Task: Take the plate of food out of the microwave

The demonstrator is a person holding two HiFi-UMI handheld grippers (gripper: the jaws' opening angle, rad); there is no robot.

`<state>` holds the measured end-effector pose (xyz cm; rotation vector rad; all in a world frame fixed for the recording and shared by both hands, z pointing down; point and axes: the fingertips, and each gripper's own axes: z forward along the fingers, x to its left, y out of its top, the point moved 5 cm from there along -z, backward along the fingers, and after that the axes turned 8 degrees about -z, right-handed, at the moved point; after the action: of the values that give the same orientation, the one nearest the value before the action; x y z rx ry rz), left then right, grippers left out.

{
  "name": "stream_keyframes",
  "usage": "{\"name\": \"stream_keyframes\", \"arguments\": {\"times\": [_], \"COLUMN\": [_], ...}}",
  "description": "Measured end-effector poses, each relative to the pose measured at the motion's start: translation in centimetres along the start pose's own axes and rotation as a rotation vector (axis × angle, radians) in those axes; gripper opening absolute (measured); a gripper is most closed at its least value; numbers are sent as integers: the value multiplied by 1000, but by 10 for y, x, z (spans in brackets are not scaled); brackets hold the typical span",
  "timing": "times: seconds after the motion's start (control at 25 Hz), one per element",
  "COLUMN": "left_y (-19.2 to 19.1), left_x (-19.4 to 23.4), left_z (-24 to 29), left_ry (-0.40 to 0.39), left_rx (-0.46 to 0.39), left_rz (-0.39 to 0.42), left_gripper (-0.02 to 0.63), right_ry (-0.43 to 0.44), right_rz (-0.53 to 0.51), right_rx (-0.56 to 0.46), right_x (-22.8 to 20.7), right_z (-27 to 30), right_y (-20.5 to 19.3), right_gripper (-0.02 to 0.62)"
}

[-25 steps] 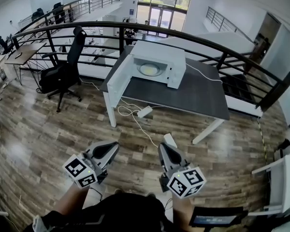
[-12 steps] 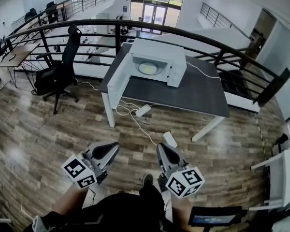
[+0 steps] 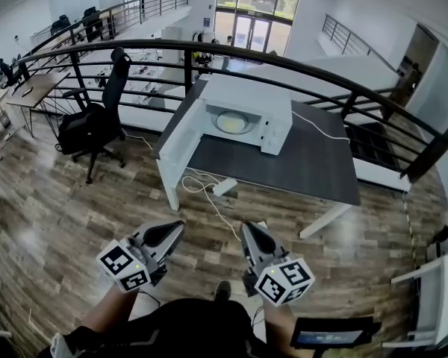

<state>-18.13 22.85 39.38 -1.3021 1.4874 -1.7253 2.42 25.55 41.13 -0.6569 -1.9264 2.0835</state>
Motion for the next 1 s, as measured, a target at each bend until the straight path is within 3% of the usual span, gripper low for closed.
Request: {"name": "stream_keyframes", "arguments": {"times": [0.64,1.0], "left_y": [14,11], "left_x": [27,36], "left_z": [114,142], "left_ry": [74,129], "left_rx": [-17,-31], "left_rz": [32,33], "left_gripper": [5,5], "right_ry": [71,110], "right_rz": [22,45], "right_rx": [-18,-5], "right_x": [-117,-155], "right_z": [35,49], "right_y": [27,28], "right_gripper": [0,0]}}
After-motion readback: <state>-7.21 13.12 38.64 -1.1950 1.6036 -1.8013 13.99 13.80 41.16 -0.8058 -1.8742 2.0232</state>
